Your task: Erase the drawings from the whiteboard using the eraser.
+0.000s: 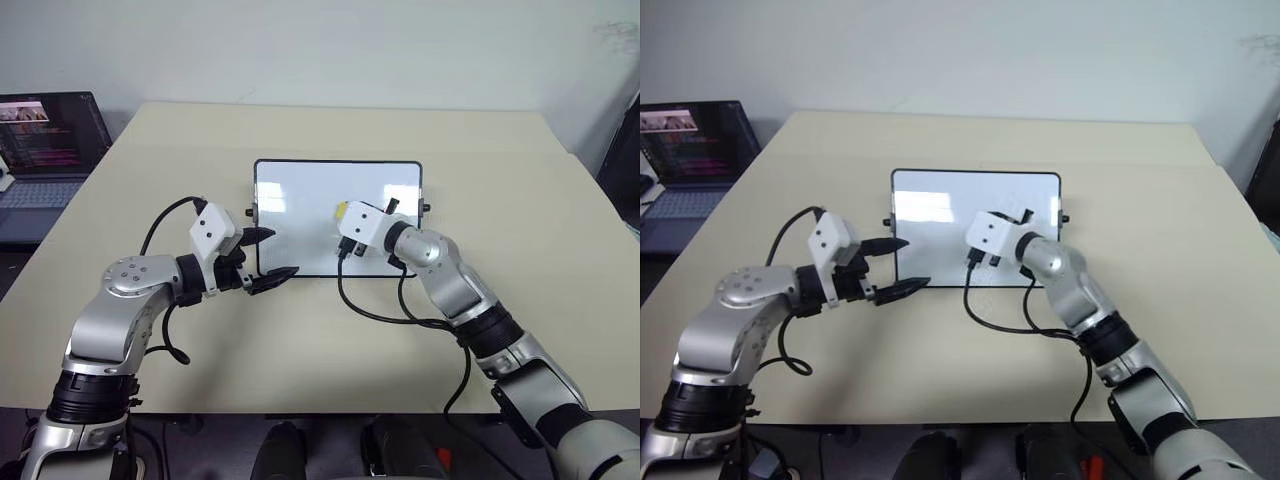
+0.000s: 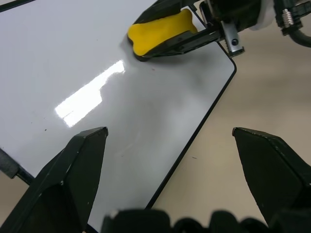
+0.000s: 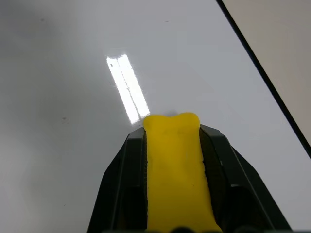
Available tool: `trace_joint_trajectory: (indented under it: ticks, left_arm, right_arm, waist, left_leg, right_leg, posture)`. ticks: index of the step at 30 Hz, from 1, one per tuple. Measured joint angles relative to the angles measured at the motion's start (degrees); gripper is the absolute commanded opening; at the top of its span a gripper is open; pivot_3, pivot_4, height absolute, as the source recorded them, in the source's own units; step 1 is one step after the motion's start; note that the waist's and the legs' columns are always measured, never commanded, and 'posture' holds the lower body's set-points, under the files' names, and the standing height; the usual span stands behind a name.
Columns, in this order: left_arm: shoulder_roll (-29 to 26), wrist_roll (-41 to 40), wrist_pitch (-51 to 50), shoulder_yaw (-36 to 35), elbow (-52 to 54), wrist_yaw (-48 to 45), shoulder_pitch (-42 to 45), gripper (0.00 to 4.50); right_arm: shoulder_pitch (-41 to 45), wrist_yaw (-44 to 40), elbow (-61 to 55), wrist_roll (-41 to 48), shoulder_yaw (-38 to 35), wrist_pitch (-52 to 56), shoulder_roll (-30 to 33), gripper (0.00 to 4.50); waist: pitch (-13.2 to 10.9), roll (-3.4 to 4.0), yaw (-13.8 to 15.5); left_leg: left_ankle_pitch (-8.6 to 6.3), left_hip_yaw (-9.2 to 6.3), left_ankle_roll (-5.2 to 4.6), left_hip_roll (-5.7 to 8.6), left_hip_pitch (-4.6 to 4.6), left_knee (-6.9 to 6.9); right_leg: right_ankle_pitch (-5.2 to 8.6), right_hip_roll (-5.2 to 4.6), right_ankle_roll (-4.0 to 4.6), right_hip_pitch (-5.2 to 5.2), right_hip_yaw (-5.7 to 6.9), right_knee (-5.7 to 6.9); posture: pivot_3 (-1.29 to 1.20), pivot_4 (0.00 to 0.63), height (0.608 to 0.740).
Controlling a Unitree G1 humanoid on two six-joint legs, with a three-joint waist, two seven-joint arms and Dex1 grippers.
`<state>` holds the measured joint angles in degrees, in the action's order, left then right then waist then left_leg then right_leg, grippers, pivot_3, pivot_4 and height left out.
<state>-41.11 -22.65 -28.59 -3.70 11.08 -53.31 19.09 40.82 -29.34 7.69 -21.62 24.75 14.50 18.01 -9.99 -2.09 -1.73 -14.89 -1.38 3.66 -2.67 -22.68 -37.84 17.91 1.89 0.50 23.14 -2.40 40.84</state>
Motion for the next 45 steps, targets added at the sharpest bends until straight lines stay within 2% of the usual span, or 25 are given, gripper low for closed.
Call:
trace_joint_trajectory:
  ticks: [4, 7, 13, 17, 25, 29, 31, 33, 37, 41, 45]
  left_arm:
    - [0.03, 0.0, 0.03, 0.0, -0.02, 0.1, -0.02, 4.5]
    - [0.35, 0.0, 0.06, 0.02, -0.02, 0.16, -0.01, 4.5]
    - [0.52, 0.0, 0.07, 0.38, -0.04, 0.17, 0.03, 4.5]
    - [0.52, 0.0, 0.07, 0.38, -0.03, 0.2, 0.0, 4.5]
    - [0.56, 0.0, 0.23, 0.39, -0.05, 0.22, 0.0, 4.5]
    - [0.89, 0.0, 0.29, 0.59, -0.07, 0.19, 0.21, 4.5]
    - [0.97, 0.0, 0.33, 0.72, -0.1, 0.17, 0.46, 4.5]
    - [1.11, 0.01, 0.38, 1.01, -0.23, 0.13, 0.97, 4.5]
    - [1.13, 0.01, 0.47, 1.09, -0.39, -0.05, 1.06, 4.5]
    - [1.4, 0.0, 0.67, 1.3, -0.53, -0.52, 1.72, 4.5]
    - [2.25, -0.02, 0.9, 2.35, -0.97, -1.92, 3.56, 4.5]
  right_arm:
    - [-2.52, -4.14, -3.12, 0.37, 0.92, 0.42, 1.0, 1.12]
    - [-3.33, -4.25, -3.0, 0.24, 2.11, 0.71, -1.31, 1.12]
    - [-2.15, 1.06, -0.07, -1.56, 2.62, -1.19, -4.34, 1.12]
    - [0.01, 3.6, 1.36, -2.03, 1.11, -1.56, -3.71, 1.12]
    - [-6.14, -4.38, -6.23, -1.82, 2.1, 0.63, 0.52, 1.12]
    - [-6.59, -3.69, -6.69, -1.9, 2.25, 1.05, -0.36, 1.12]
    - [-6.78, -2.64, -6.92, -1.65, 1.16, 1.36, -1.26, 1.12]
    - [-9.0, -2.22, -10.37, 2.03, -3.26, 4.22, -2.95, 1.12]
    - [-15.16, -4.16, -22.91, 12.51, -12.69, 14.83, -6.0, 1.12]
    - [-20.19, -5.42, -30.39, 18.31, -15.09, 21.36, -5.5, 1.12]
    - [-25.67, -4.33, -32.88, 18.94, -15.8, 22.4, -2.59, 1.12]
  waist:
    - [0.0, 0.0, -0.15]
    - [-0.02, 0.03, -0.66]
    - [-0.04, 0.03, -1.09]
    - [-0.05, 0.03, -1.02]
    - [-0.04, 0.02, -0.22]
    - [-0.05, 0.03, -0.31]
    - [-0.09, 0.05, -0.26]
    - [-0.1, 0.05, -0.15]
    - [-0.11, 0.05, 0.02]
    - [-0.13, 0.08, -0.02]
    - [-0.14, 0.09, -0.09]
  left_leg:
    - [0.0, 0.02, 0.0, -0.02, 0.05, 0.0]
    - [0.0, 0.04, 0.0, -0.03, 0.08, 0.02]
    - [0.0, 0.03, 0.0, -0.04, 0.04, 0.02]
    - [0.0, 0.01, 0.01, -0.02, 0.0, 0.01]
    - [-0.01, 0.02, 0.0, -0.02, 0.0, 0.01]
    - [0.0, 0.02, 0.01, -0.02, 0.01, 0.01]
    - [0.0, 0.01, 0.01, -0.02, -0.04, 0.02]
    - [-0.01, -0.03, 0.01, -0.03, -0.15, 0.02]
    - [-0.1, -0.06, 0.1, -0.03, -0.25, 0.06]
    - [-0.12, -0.05, 0.11, -0.02, -0.25, 0.1]
    - [-0.12, -0.02, 0.11, 0.02, -0.23, 0.09]
  right_leg:
    - [0.02, 0.01, -0.04, 0.01, -0.02, 0.02]
    - [0.02, 0.07, -0.04, 0.02, -0.04, 0.06]
    - [0.02, 0.06, -0.03, 0.05, -0.04, 0.05]
    - [0.01, 0.04, -0.02, 0.05, -0.02, 0.04]
    - [0.02, 0.03, -0.03, 0.05, -0.03, 0.02]
    - [0.02, 0.07, -0.04, 0.06, -0.02, 0.04]
    - [0.02, 0.07, -0.03, 0.09, 0.0, 0.03]
    - [-0.01, 0.06, 0.02, 0.13, 0.03, 0.01]
    - [-0.02, 0.01, 0.07, 0.13, 0.05, -0.17]
    - [-0.01, -0.01, 0.07, 0.13, 0.04, -0.25]
    - [0.06, 0.0, -0.05, 0.13, 0.03, -0.22]
  posture:
    - [0.0, 0.15, 0.74]
    - [0.0, 0.15, 0.74]
    - [0.0, 0.15, 0.74]
    - [0.0, 0.15, 0.74]
    - [0.0, 0.15, 0.74]
    - [0.0, 0.15, 0.74]
    - [0.0, 0.15, 0.74]
    - [0.0, 0.15, 0.74]
    - [0.0, 0.15, 0.74]
    - [0.0, 0.15, 0.74]
    - [0.0, 0.15, 0.74]
